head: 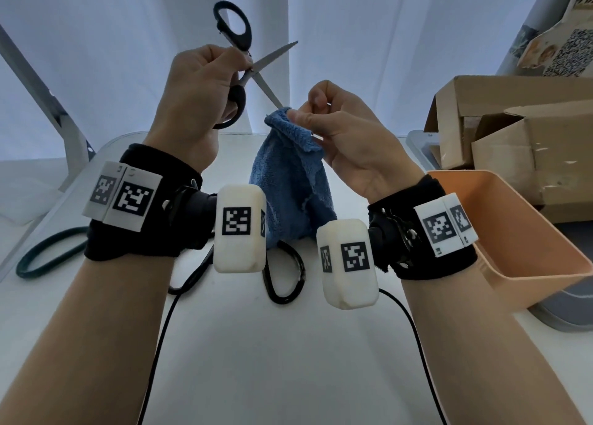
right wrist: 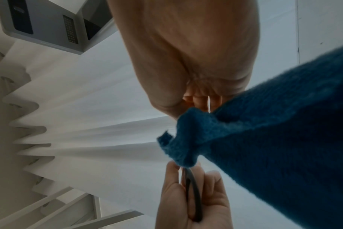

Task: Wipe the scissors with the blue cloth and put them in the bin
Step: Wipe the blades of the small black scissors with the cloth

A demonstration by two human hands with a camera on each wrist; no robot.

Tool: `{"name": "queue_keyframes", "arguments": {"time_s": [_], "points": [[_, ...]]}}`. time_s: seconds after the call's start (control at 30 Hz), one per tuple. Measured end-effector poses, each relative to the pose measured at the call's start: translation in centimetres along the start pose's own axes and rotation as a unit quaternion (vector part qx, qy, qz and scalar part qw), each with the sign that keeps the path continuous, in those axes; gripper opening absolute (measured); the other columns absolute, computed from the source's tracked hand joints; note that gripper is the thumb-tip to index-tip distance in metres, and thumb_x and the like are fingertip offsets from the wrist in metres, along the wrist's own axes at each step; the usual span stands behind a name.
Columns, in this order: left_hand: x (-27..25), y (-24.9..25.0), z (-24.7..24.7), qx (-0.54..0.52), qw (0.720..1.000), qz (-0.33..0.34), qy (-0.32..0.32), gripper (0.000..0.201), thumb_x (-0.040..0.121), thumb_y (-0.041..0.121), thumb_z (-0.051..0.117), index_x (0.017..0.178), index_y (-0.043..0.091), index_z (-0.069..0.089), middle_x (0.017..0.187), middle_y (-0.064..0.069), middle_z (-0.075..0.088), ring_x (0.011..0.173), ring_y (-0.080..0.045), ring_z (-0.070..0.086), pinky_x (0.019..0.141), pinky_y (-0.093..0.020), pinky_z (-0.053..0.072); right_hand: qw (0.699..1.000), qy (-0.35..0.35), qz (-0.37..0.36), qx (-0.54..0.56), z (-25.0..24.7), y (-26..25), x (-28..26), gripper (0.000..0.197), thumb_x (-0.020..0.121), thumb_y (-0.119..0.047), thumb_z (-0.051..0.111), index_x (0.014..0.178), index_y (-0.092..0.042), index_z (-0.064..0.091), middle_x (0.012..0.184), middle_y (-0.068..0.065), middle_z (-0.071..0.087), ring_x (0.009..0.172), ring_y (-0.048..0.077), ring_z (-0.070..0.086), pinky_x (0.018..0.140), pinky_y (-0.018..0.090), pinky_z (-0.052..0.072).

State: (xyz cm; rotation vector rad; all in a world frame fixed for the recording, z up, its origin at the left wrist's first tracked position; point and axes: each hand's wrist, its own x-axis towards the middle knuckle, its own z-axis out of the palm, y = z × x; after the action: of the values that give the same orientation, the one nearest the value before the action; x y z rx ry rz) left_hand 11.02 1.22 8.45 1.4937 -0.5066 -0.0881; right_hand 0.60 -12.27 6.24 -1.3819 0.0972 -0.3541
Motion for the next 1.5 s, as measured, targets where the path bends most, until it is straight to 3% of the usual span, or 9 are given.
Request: {"name": "queue_keyframes", "arguments": {"time_s": [0.23, 0.37, 0.53, 0.67, 0.8, 1.03, 1.3, 1.4, 1.5], "points": [[1.0, 0.4, -3.7, -0.036, 0.996, -0.026, 0.076, 0.020, 0.086, 0.028, 0.067, 0.068, 0.022, 0.060, 0.074, 0.003, 0.048, 0.074, -0.015, 0.043, 0.064, -0.028, 0.037, 0.998, 0.038, 0.037, -0.015, -1.2, 0.5, 0.2, 0.031, 0.094, 0.004, 0.057, 0.077, -0.018, 0.041, 0.066, -0.001, 0.055, 0.060, 0.009, 0.054, 0.053, 0.017, 0.045], [0.8, 0.1, -2.9, -0.003, 0.999, -0.026, 0.021, 0.029, 0.089, 0.021, 0.066, 0.061, 0.021, 0.065, 0.067, 0.004, 0.050, 0.062, -0.011, 0.042, 0.062, -0.027, 0.036, 0.998, 0.042, 0.030, 0.029, -0.8, 0.6, 0.4, 0.024, 0.094, -0.008, 0.065, 0.082, -0.017, 0.046, 0.078, 0.004, 0.062, 0.065, 0.011, 0.059, 0.056, 0.020, 0.050], [0.0, -0.3, 0.1, 0.036, 0.996, -0.014, -0.075, 0.026, 0.094, 0.016, 0.062, 0.069, 0.017, 0.058, 0.055, 0.008, 0.045, 0.051, -0.010, 0.035, 0.053, -0.023, 0.029, 0.999, 0.014, 0.027, 0.027, 0.3, 1.1, 0.5, 0.024, 0.091, -0.009, 0.069, 0.084, -0.015, 0.047, 0.099, 0.016, 0.063, 0.086, 0.025, 0.061, 0.074, 0.028, 0.055], [-0.1, -0.5, 0.7, 0.038, 0.997, -0.012, -0.060, 0.025, 0.094, 0.018, 0.061, 0.070, 0.019, 0.059, 0.063, 0.006, 0.045, 0.052, -0.008, 0.038, 0.049, -0.016, 0.034, 0.999, -0.008, 0.032, -0.007, 0.4, 1.1, 0.2, 0.029, 0.087, -0.001, 0.071, 0.088, -0.014, 0.045, 0.096, 0.017, 0.063, 0.084, 0.026, 0.064, 0.077, 0.031, 0.056], [0.3, -0.1, -1.0, -0.003, 1.000, -0.011, 0.029, 0.019, 0.090, 0.021, 0.064, 0.071, 0.021, 0.062, 0.069, 0.003, 0.044, 0.064, -0.012, 0.038, 0.058, -0.025, 0.032, 0.998, -0.014, 0.032, -0.053, 0.3, 0.4, 0.0, 0.032, 0.085, 0.006, 0.070, 0.086, -0.015, 0.046, 0.072, 0.002, 0.056, 0.073, 0.017, 0.062, 0.070, 0.026, 0.056], [0.4, 0.1, -2.3, -0.020, 0.997, -0.029, 0.064, 0.017, 0.086, 0.028, 0.064, 0.070, 0.022, 0.061, 0.068, 0.004, 0.045, 0.070, -0.015, 0.038, 0.066, -0.030, 0.033, 0.996, 0.068, -0.031, -0.044, 0.2, -0.7, -0.2, 0.016, 0.091, -0.004, 0.066, 0.101, -0.012, 0.056, 0.087, 0.007, 0.062, 0.068, 0.009, 0.063, 0.061, 0.021, 0.051], [0.0, 0.2, -0.4, 0.012, 0.999, -0.029, 0.034, 0.014, 0.092, 0.024, 0.061, 0.079, 0.019, 0.060, 0.071, 0.004, 0.043, 0.064, -0.011, 0.037, 0.056, -0.022, 0.035, 0.962, 0.224, -0.157, -0.015, -2.2, -1.1, 0.6, 0.011, 0.095, -0.005, 0.059, 0.102, -0.012, 0.059, 0.086, -0.001, 0.062, 0.085, 0.016, 0.063, 0.077, 0.028, 0.055], [0.1, 0.1, -0.3, 0.008, 0.999, -0.035, 0.030, 0.014, 0.092, 0.024, 0.061, 0.079, 0.019, 0.061, 0.072, 0.004, 0.043, 0.066, -0.011, 0.038, 0.054, -0.018, 0.034, 0.954, 0.256, -0.141, -0.070, -2.9, -0.1, 1.3, 0.012, 0.091, -0.003, 0.061, 0.098, -0.011, 0.062, 0.089, 0.001, 0.062, 0.094, 0.023, 0.066, 0.089, 0.041, 0.058], [0.1, 0.0, -0.1, -0.005, 0.999, -0.035, 0.015, 0.021, 0.092, 0.019, 0.061, 0.072, 0.018, 0.056, 0.066, 0.005, 0.039, 0.056, -0.010, 0.033, 0.045, -0.016, 0.029, 0.959, 0.240, -0.047, -0.140, -3.1, 1.1, 1.8, 0.013, 0.090, -0.003, 0.061, 0.096, -0.015, 0.062, 0.101, 0.005, 0.065, 0.106, 0.025, 0.066, 0.095, 0.043, 0.056]]}}
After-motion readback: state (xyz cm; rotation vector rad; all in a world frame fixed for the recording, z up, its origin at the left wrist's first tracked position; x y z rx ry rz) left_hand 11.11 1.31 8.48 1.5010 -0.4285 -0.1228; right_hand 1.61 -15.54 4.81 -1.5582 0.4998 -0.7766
